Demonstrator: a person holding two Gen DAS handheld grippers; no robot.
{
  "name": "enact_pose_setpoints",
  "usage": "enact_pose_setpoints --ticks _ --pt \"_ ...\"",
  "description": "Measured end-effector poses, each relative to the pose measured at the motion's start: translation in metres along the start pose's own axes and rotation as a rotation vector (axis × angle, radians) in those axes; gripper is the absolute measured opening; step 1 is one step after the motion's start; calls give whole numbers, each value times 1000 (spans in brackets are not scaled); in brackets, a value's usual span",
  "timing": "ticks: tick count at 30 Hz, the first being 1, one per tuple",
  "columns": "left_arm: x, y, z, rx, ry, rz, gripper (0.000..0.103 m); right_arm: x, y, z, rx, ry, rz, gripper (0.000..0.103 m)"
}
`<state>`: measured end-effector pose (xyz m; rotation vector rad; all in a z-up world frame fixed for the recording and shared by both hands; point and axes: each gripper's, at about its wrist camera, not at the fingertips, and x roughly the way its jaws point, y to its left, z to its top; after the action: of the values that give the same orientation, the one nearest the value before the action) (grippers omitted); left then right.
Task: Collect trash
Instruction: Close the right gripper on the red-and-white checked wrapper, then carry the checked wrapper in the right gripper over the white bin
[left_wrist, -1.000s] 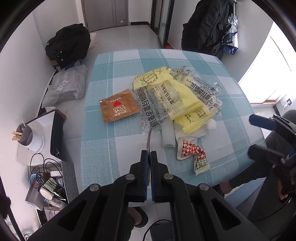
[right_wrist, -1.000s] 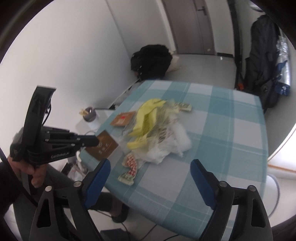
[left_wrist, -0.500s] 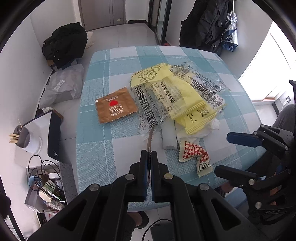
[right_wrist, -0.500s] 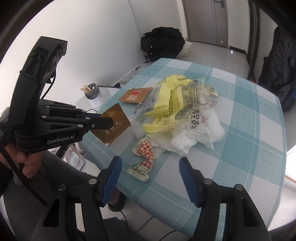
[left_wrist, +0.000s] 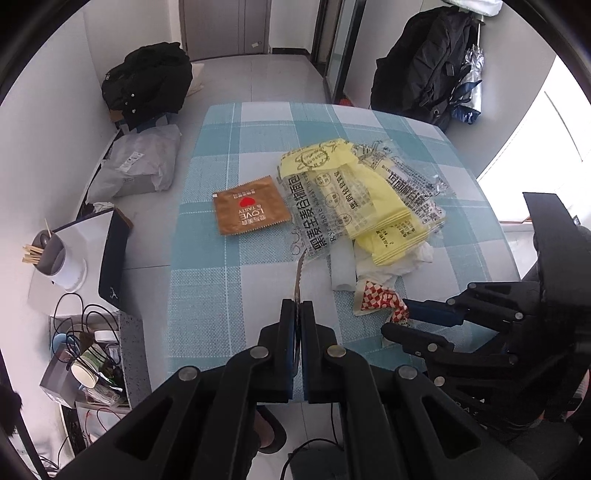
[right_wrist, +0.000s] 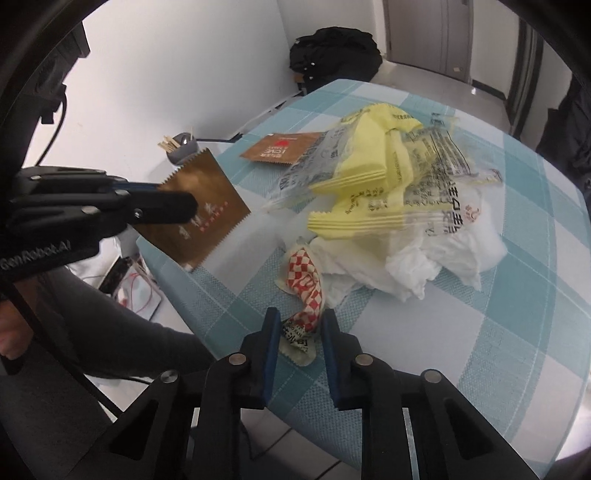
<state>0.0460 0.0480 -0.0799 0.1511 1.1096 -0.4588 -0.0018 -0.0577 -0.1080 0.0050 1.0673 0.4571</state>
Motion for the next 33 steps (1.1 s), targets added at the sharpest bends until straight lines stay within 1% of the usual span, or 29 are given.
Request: enact_pose_setpoints --ticks 6,10,15,19,21,24,27,30,32,33 --pt "-11 1 4 -38 -42 -3 0 -7 4 -4 -13 -10 30 18" --pt "-19 -4 4 -46 -66 -11 0 -23 3 -8 -15 -42 49 18" --pt "-34 -11 3 -42 -93 3 0 -53 1 -16 -23 -100 63 18" --pt "-49 -23 8 -27 -124 6 0 -83 -7 -22 -9 -176 83 18" --pt "-56 -33 13 -13 -138 -2 0 -97 -12 -25 -5 -204 85 18" --pt "-67 -51 24 11 -166 -15 0 -123 -24 -27 7 -270 73 18" --pt "-77 -75 39 46 -202 -29 0 -152 -44 -28 43 -334 57 18" --pt "-88 -100 56 71 -245 -65 0 -187 -70 -29 112 -384 52 18" --pt "-94 -116 67 69 -280 -77 0 -213 -84 -32 123 -432 38 18" --pt "-96 -125 75 70 -289 -107 0 -226 -90 -32 126 -450 22 18"
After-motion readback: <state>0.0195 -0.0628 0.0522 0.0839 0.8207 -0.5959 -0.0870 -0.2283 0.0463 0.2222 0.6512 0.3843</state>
